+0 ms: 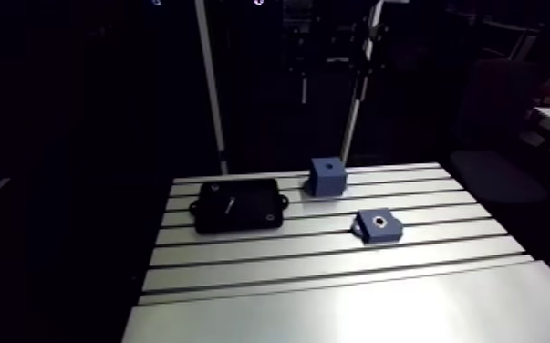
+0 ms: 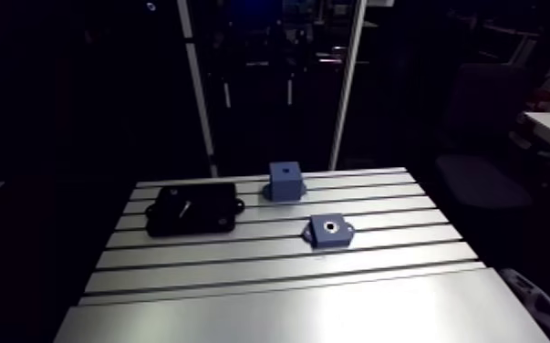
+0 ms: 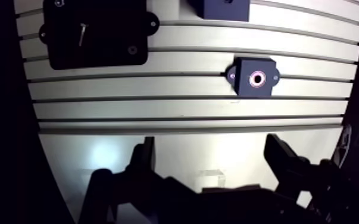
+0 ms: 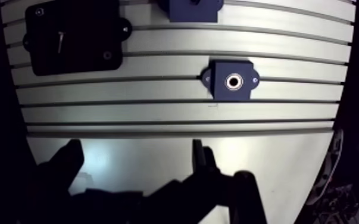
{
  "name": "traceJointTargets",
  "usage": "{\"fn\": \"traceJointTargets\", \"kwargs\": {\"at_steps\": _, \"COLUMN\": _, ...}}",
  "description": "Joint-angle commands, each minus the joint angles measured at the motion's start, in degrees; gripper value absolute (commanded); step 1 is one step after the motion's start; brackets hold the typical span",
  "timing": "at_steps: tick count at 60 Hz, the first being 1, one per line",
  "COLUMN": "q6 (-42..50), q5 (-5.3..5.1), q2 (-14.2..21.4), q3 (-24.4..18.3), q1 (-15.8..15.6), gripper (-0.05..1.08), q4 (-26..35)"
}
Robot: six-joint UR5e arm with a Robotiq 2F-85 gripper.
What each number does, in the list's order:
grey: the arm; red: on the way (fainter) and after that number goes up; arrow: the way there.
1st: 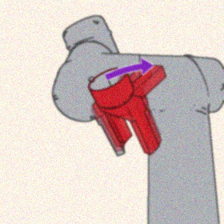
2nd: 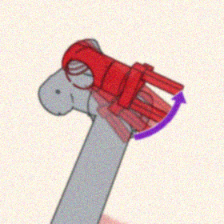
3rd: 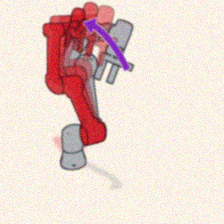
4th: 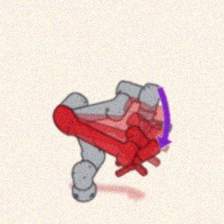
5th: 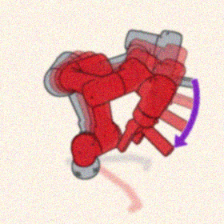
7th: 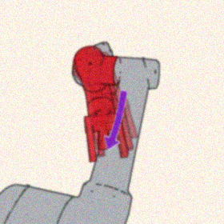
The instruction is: Pick up the bearing and press it into the housing until flush.
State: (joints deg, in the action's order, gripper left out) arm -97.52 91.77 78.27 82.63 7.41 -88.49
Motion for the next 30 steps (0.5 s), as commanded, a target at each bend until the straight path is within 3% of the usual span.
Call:
{"fn": "traceJointTargets", "kwargs": {"at_steps": 1, "q6": 2.13, "q5": -0.06, "q2": 2.88, "q3": -4.1, "q1": -2.06, "gripper": 0.01, "q4": 3.45}}
{"fn": "traceJointTargets", "kwargs": {"at_steps": 30, "q6": 0.1, "q5": 0.11, "q2": 4.66, "q3": -4.37, "q1": 0.94, "gripper": 0.01, "q4": 4.16}}
